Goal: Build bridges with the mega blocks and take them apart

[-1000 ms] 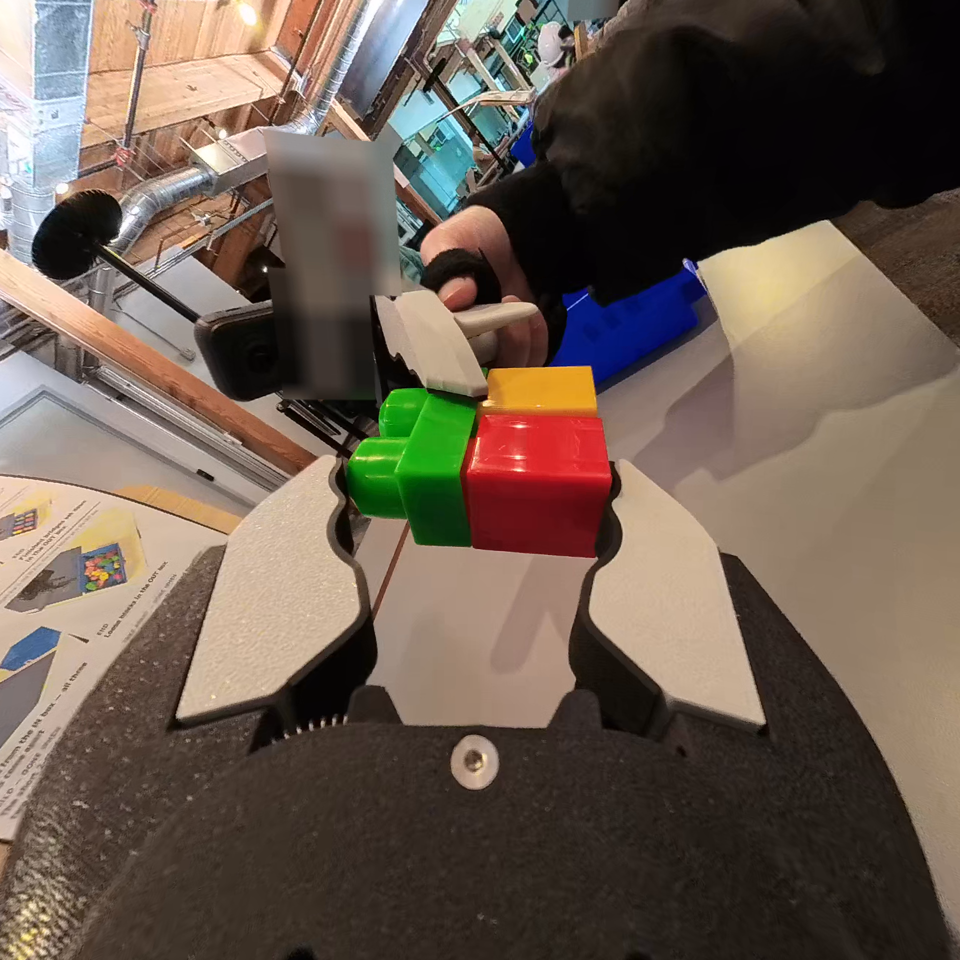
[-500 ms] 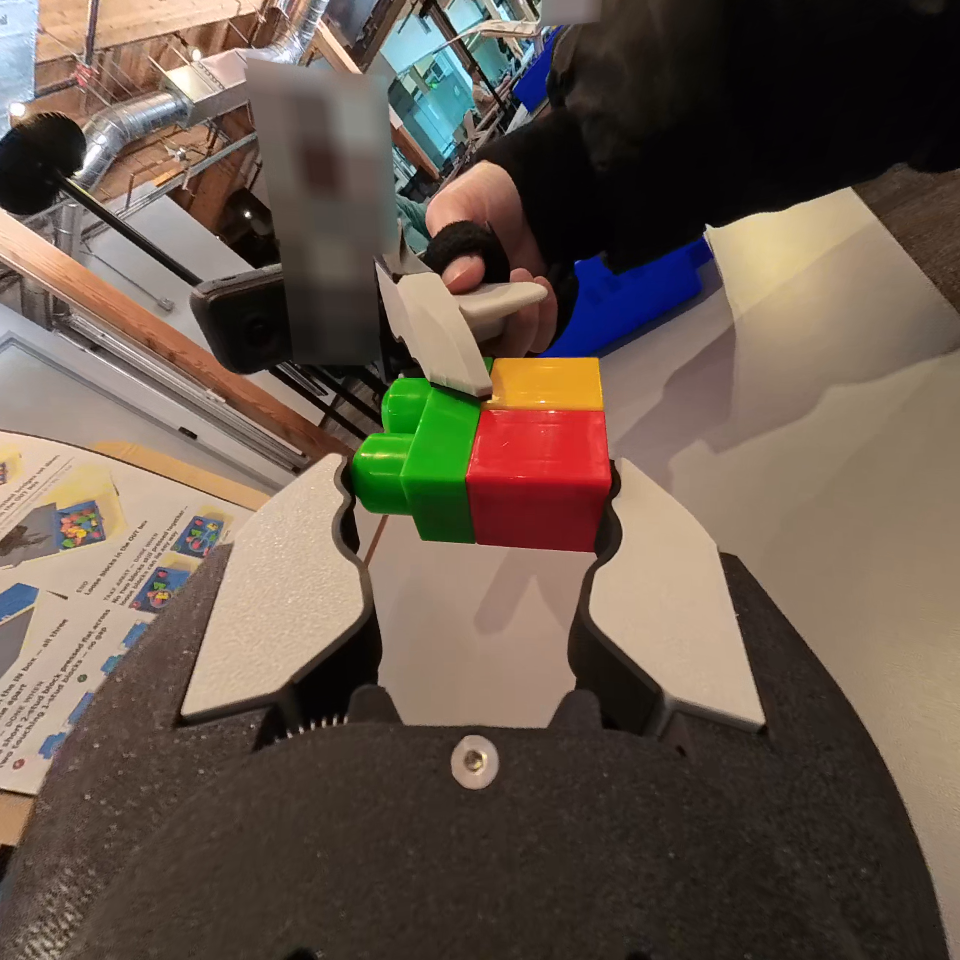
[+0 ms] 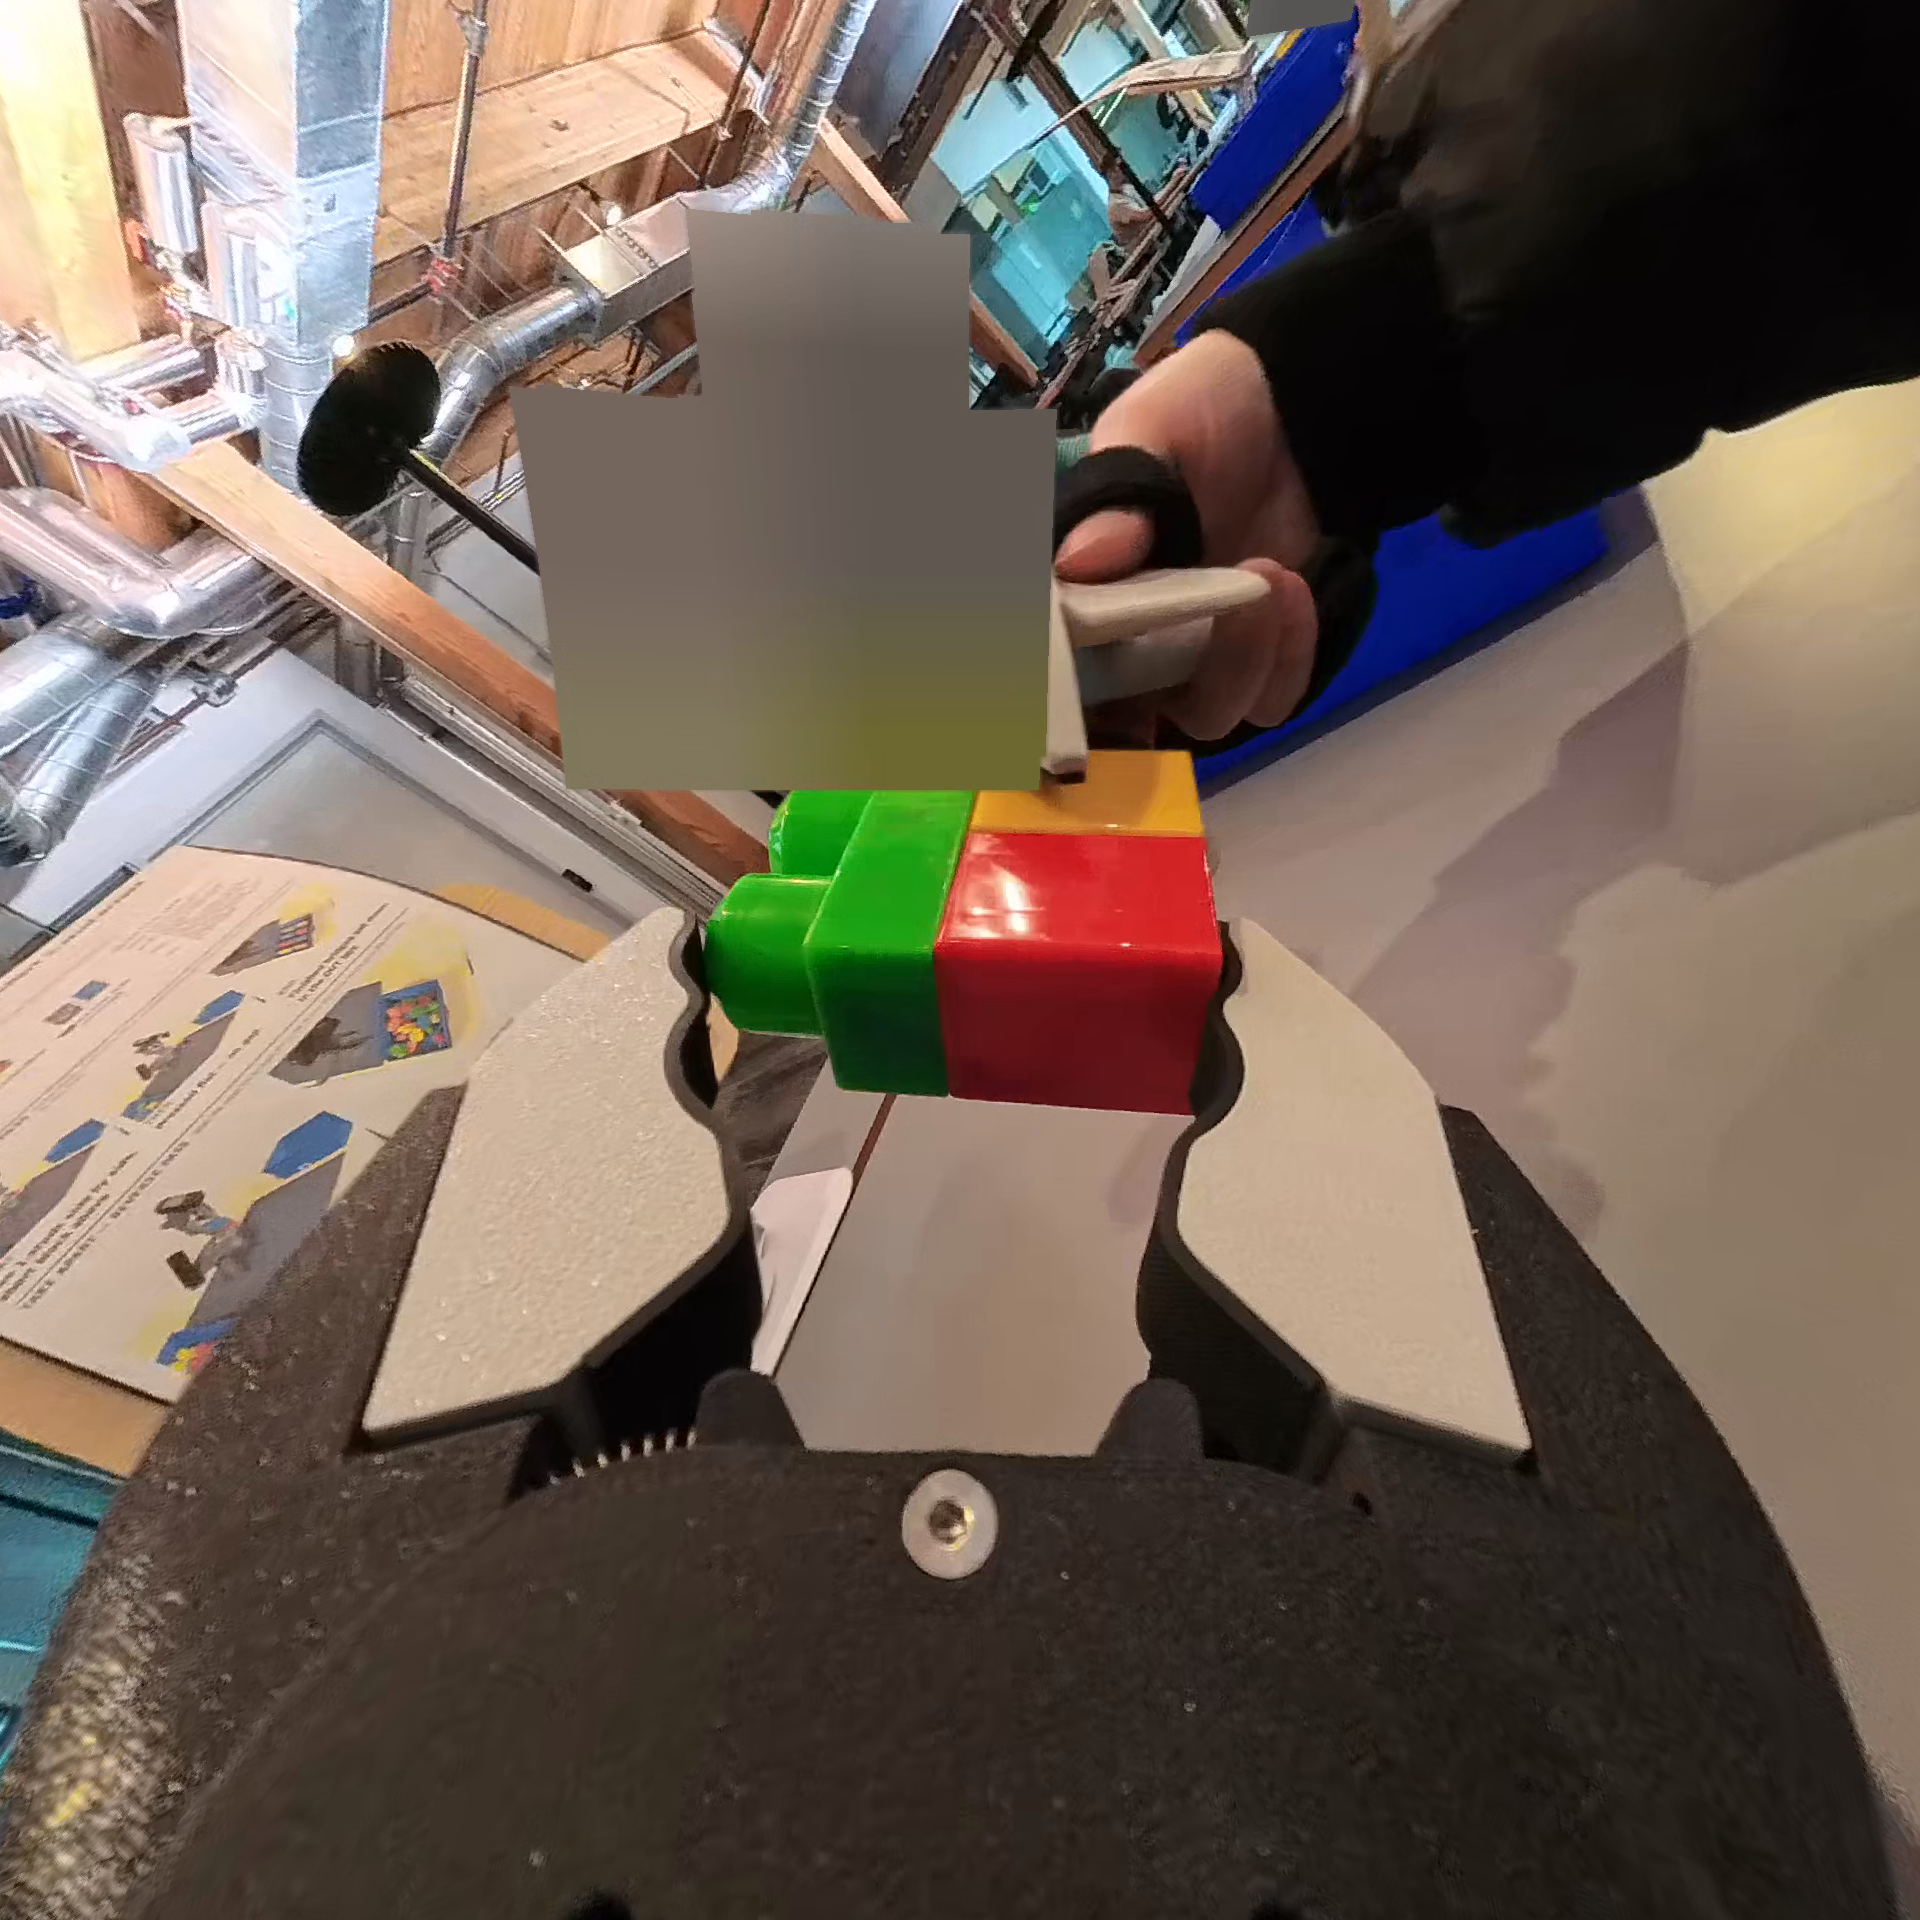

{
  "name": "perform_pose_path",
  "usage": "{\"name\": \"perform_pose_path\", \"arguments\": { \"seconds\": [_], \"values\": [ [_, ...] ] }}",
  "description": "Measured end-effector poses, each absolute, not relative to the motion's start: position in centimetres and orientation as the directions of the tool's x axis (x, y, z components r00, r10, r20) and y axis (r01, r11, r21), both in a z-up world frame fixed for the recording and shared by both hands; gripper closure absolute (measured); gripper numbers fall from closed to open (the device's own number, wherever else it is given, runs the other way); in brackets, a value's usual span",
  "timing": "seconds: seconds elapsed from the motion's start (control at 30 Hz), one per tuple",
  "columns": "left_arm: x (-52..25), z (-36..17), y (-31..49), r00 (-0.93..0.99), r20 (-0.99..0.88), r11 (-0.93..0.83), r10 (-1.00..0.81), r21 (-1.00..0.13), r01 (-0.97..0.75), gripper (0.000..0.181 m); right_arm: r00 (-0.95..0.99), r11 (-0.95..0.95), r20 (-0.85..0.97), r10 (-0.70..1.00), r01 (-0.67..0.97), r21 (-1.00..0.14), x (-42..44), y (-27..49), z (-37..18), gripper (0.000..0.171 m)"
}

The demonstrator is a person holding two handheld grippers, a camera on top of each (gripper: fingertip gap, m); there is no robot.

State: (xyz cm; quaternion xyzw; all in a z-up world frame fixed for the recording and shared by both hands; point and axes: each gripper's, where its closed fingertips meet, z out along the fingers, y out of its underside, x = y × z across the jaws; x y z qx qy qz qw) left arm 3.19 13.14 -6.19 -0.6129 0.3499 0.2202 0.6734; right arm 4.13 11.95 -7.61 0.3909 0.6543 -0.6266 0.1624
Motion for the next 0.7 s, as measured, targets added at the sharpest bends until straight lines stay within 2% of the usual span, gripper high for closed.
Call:
{"name": "perform_pose_path", "arguments": {
  "seconds": [0.07,0.13,0.37,0.5,0.57,0.7],
  "values": [
    [3.0,-6.1,13.1,0.651,-0.750,0.155,-0.116,-0.661,-0.734,0.090,-0.662,-0.118,-0.666,0.344,0.673,-0.730,3.6,11.9,-7.5,0.127],
    [3.1,-6.2,13.1,0.656,-0.745,0.160,-0.123,-0.667,-0.728,0.090,-0.671,-0.125,-0.654,0.350,0.658,-0.743,3.5,11.9,-7.4,0.135],
    [3.9,-6.7,12.9,0.638,-0.755,0.169,-0.151,-0.656,-0.736,0.091,-0.677,-0.113,-0.663,0.319,0.668,-0.736,4.4,11.7,-8.1,0.135],
    [4.1,-6.8,13.0,0.616,-0.773,0.164,-0.150,-0.634,-0.756,0.090,-0.666,-0.175,-0.679,0.309,0.662,-0.729,3.9,12.1,-6.2,0.130],
    [4.2,-6.8,13.1,0.615,-0.770,0.161,-0.169,-0.637,-0.753,0.091,-0.648,-0.143,-0.685,0.332,0.684,-0.716,3.8,12.2,-6.5,0.129],
    [4.5,-6.9,13.3,0.621,-0.757,0.170,-0.202,-0.652,-0.739,0.091,-0.641,-0.101,-0.684,0.348,0.699,-0.708,4.0,12.2,-6.8,0.135]
  ]
}}
